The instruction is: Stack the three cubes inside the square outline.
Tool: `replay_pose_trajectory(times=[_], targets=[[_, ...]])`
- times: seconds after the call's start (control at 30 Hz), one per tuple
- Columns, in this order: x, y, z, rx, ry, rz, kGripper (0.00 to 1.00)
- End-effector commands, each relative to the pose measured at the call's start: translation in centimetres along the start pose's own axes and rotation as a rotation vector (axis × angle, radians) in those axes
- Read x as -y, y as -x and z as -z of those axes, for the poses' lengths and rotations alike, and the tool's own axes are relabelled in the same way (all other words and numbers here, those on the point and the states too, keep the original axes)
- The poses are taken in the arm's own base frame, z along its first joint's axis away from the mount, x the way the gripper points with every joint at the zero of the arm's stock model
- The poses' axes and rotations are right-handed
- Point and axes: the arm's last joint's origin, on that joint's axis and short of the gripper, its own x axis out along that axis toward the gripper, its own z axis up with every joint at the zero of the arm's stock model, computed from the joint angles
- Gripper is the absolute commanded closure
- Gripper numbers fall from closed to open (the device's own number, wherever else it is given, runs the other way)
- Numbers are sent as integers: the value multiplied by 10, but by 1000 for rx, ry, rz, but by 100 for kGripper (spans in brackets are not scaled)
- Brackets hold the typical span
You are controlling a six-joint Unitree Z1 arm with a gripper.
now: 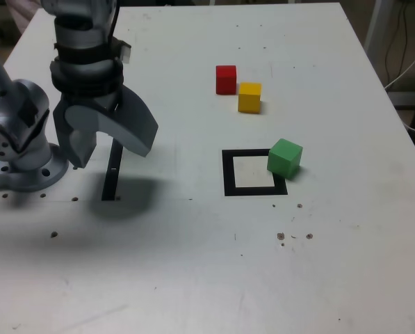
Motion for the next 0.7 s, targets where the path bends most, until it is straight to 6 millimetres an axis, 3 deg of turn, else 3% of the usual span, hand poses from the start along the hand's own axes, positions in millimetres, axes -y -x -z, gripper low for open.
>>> replay_pose_trajectory(times=[0.0,0.37,0.67], targets=[[0,1,1,3,1,5,1],[1,3,0,11,-3,11,1],[-8,15,1,-3,0,10,1]])
